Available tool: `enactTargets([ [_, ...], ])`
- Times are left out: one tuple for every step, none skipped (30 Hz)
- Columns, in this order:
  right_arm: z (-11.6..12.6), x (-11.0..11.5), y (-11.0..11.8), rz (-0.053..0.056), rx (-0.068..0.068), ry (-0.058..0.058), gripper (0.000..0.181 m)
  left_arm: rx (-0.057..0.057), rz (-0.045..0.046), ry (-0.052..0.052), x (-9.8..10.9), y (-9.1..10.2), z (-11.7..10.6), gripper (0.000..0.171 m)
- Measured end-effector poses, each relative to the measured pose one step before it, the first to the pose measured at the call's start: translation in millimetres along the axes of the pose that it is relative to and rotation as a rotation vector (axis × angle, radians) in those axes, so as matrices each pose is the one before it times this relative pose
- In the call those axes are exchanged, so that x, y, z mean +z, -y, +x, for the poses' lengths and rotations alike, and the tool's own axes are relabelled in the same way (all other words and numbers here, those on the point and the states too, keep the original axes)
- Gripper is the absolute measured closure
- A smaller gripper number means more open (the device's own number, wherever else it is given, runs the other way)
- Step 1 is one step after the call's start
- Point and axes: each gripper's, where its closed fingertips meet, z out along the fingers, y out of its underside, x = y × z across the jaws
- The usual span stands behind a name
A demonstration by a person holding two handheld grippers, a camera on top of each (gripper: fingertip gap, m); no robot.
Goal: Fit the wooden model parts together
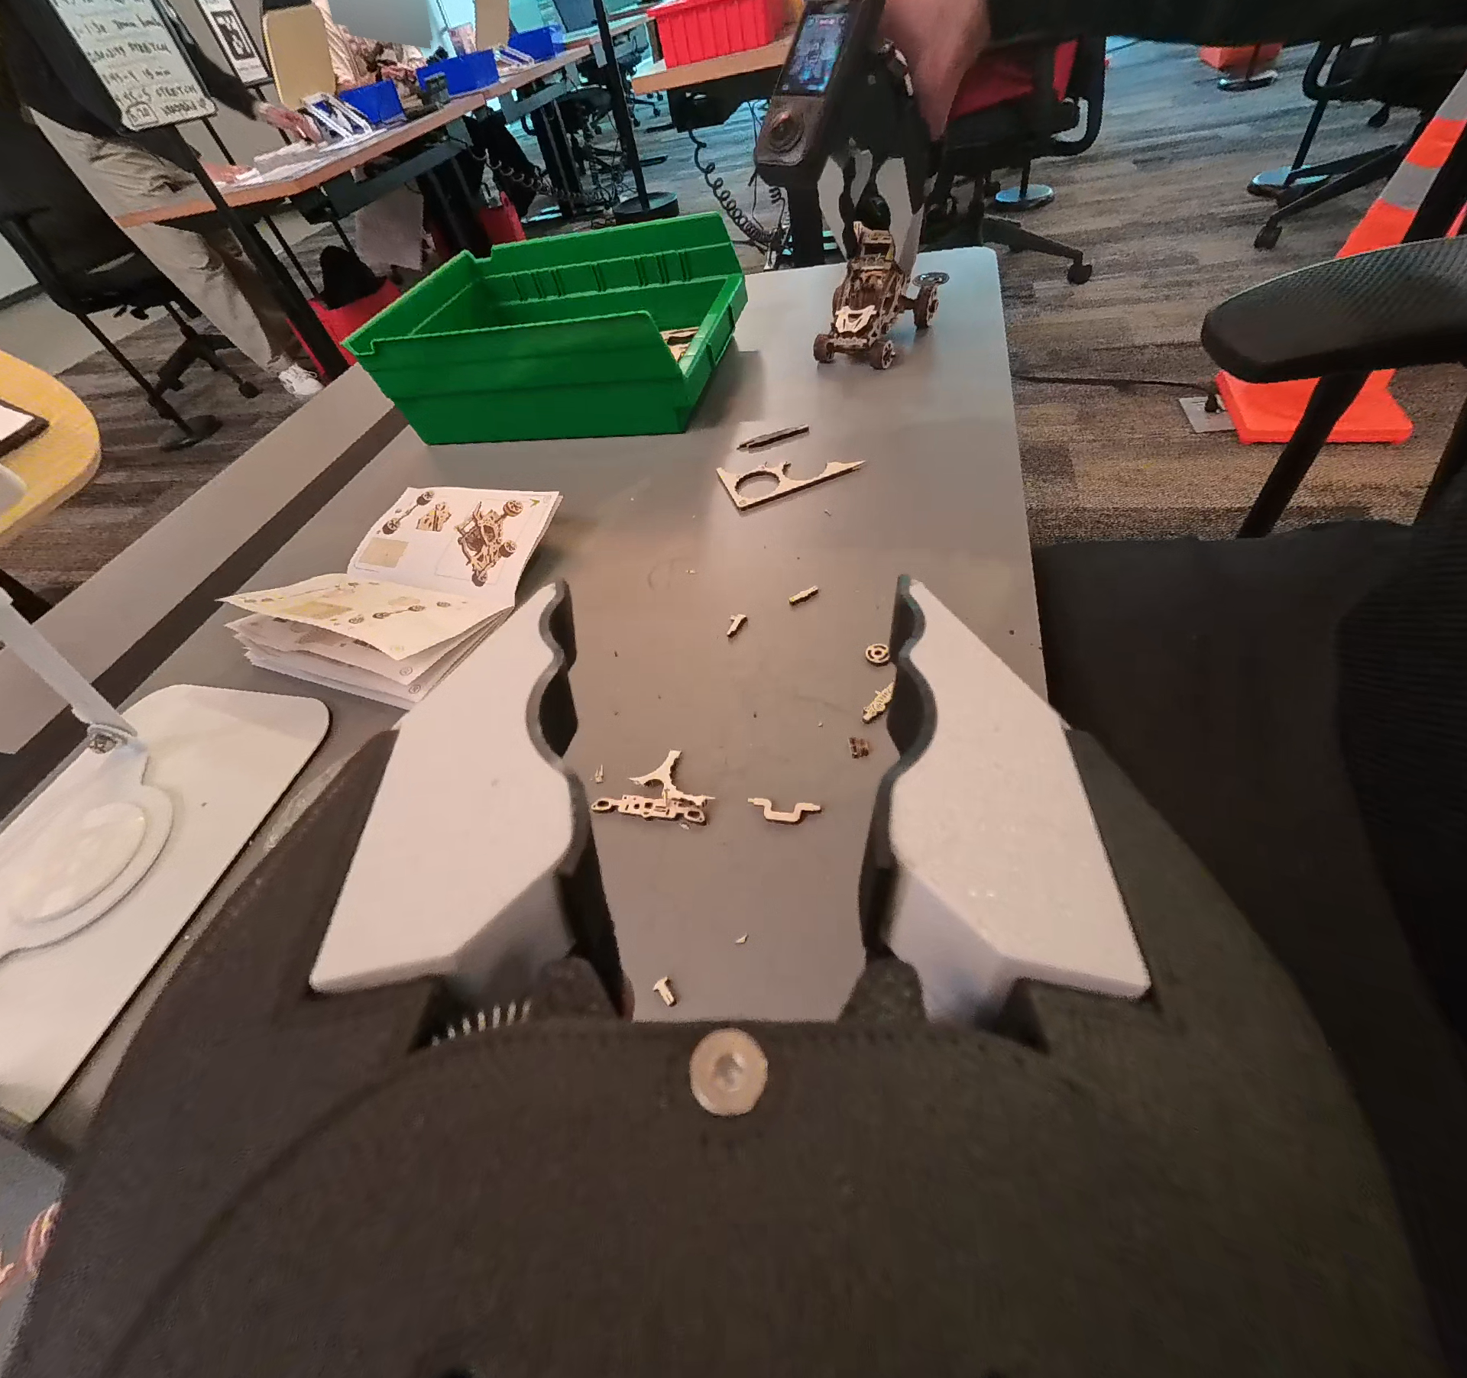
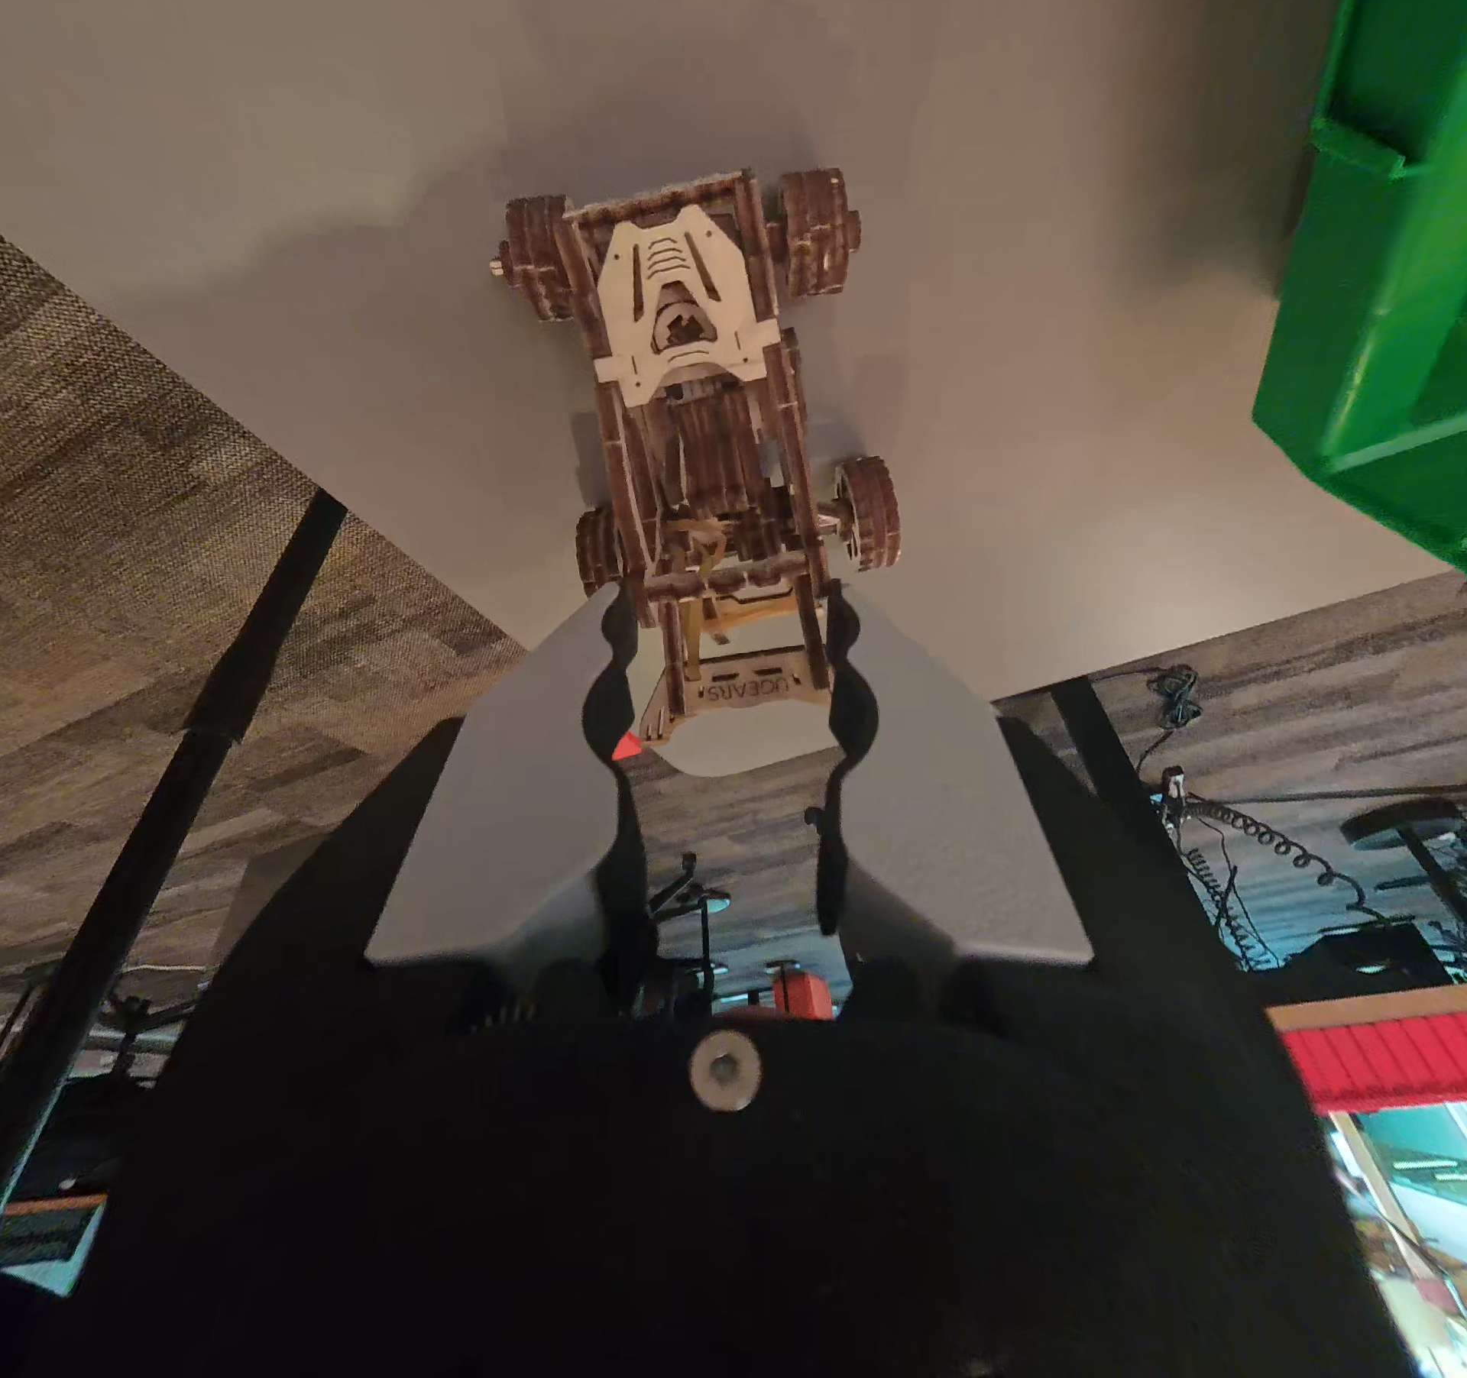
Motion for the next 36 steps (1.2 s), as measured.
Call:
enactTargets([
  [-0.3,-0.26,1.22,0.0104,-0.0006,0.0026,0.136,-0.0016,0.00263,0.0006,-0.29,0.46,0.09,0.094],
  [-0.27,-0.38,1.35,0.0061,-0.0005,0.0017,0.136,0.0001,0.00289,0.0016,-0.47,0.6,0.09,0.095],
  [-0.23,-0.43,1.44,0.0,-0.0035,-0.004,0.136,0.0012,0.00107,0.0022,-0.39,0.39,-0.13,0.095],
  [-0.85,-0.72,1.7,-0.0041,-0.0067,-0.0029,0.136,0.0026,-0.00109,0.0015,-0.17,0.12,0.08,0.095],
  [-0.69,-0.7,1.61,-0.0121,-0.0096,-0.0046,0.136,0.0039,-0.00158,0.0013,0.05,0.24,0.07,0.095],
  [-0.3,-0.99,2.42,-0.011,-0.0091,-0.0065,0.136,0.0041,0.00118,0.0013,0.12,0.69,0.0,0.095],
  [-0.92,-1.24,3.4,-0.0053,-0.009,-0.0027,0.136,0.0032,0.0022,-0.0011,0.14,0.94,0.47,0.095],
  [-0.7,-1.55,4.25,-0.0015,-0.0103,-0.0045,0.136,0.0022,0.00103,-0.0019,0.14,0.66,0.48,0.095],
  [-0.4,-1.64,4.36,-0.002,-0.009,-0.0058,0.136,0.0031,0.00098,-0.0009,0.02,0.47,0.59,0.095],
  [-0.99,-1.66,4.55,-0.0029,-0.0085,-0.0047,0.136,0.004,0.00145,0.0006,-0.1,0.54,0.47,0.095],
  [-1.28,-1.95,4.85,-0.0025,-0.0077,-0.0026,0.136,0.0034,0.00109,0.0,-0.26,0.33,0.49,0.095],
  [-0.77,-1.96,5.42,0.0004,-0.0098,-0.0069,0.136,0.0014,0.00063,-0.0008,-0.25,0.0,0.46,0.095],
  [-0.4,-1.68,4.44,-0.0035,-0.0136,-0.0096,0.136,0.0012,0.0011,0.0,-0.22,0.07,0.37,0.095],
  [-0.23,-0.96,1.99,-0.014,-0.0112,-0.0077,0.136,0.0033,-0.00051,0.0001,-0.33,-0.23,0.32,0.095],
  [-0.07,-0.34,-0.01,-0.0167,-0.0041,-0.0019,0.136,0.0047,-0.00177,0.0007,-0.35,-0.28,0.15,0.095],
  [0.09,0.03,-0.4,-0.0062,-0.0024,0.0011,0.136,0.0034,-0.00118,0.0014,-0.57,-0.3,-0.03,0.095],
  [0.43,0.37,-0.81,0.0009,-0.0036,0.0003,0.136,0.0003,0.00011,0.0013,-0.7,-0.08,-0.28,0.095],
  [0.9,1.11,-3.07,-0.0052,-0.002,-0.0011,0.136,-0.0014,0.0017,0.0011,-0.69,-0.04,-0.35,0.096],
  [1.53,2.21,-5.11,-0.0126,0.0025,-0.0014,0.136,-0.0016,0.00203,0.0008,-0.6,0.13,-0.29,0.096],
  [1.47,2.42,-5.49,-0.0095,0.0002,-0.0001,0.136,-0.0015,0.00115,0.0003,-0.28,-0.12,-0.3,0.096],
  [1.28,1.99,-4.39,0.0001,-0.0024,-0.0009,0.136,-0.001,0.00093,-0.0004,-0.23,-0.11,-0.13,0.096],
  [0.77,1.71,-3.65,0.0,-0.0012,-0.0013,0.136,-0.0003,0.00004,0.0003,0.08,-0.12,-0.19,0.096],
  [-0.44,1.02,-2.34,-0.0019,-0.0085,-0.0018,0.136,0.0006,0.00045,0.0004,0.18,-0.02,-0.15,0.096],
  [-1.07,-0.23,0.49,0.0055,-0.017,-0.0066,0.136,-0.0002,0.0004,-0.0008,0.29,-0.01,0.01,0.096],
  [-2.25,-0.82,0.92,-0.0057,-0.0186,-0.0057,0.136,-0.0011,0.00036,-0.0016,0.62,-0.04,0.17,0.096],
  [-2.76,-1.33,2.09,-0.0124,-0.0174,-0.0063,0.136,-0.0012,-0.0001,-0.0018,0.73,-0.19,0.14,0.096],
  [-2.18,-1.87,3.46,-0.0082,-0.0173,-0.0085,0.136,0.0016,-0.00207,-0.0009,0.56,-0.28,0.21,0.096],
  [-2.27,-2.55,4.91,0.0009,-0.016,-0.0061,0.136,0.0044,-0.00211,0.0023,0.26,-0.2,-0.22,0.096],
  [-2.17,-2.86,5.63,0.0059,-0.0124,-0.0057,0.136,0.0024,-0.00068,0.0017,-0.09,0.17,-0.15,0.096],
  [-1.89,-2.59,5.2,-0.0012,-0.0123,-0.0078,0.136,-0.0022,0.00204,0.0003,-0.4,0.42,-0.06,0.096],
  [-1.79,-2.68,4.94,-0.0039,-0.017,-0.01,0.136,-0.0049,0.00282,-0.0006,-0.4,0.24,-0.03,0.096],
  [-2.35,-2.96,5.58,-0.0014,-0.0106,-0.0036,0.136,-0.0043,0.00268,-0.0006,-0.36,-0.04,0.08,0.096],
  [-2.03,-3.52,6.9,0.0051,-0.0122,-0.0064,0.136,-0.0028,0.00143,-0.0005,-0.09,-0.26,0.29,0.096],
  [-2.01,-3.53,7.03,0.003,-0.0135,-0.007,0.136,-0.0017,-0.00054,-0.0015,0.17,-0.52,0.45,0.096],
  [-2.29,-3.28,6.13,-0.0043,-0.0113,-0.0047,0.136,-0.0001,-0.00146,-0.0018,0.38,-0.73,0.69,0.096],
  [-1.94,-2.75,4.79,-0.0133,-0.0055,-0.0053,0.136,0.001,-0.00091,-0.0021,0.41,-0.41,0.81,0.096],
])
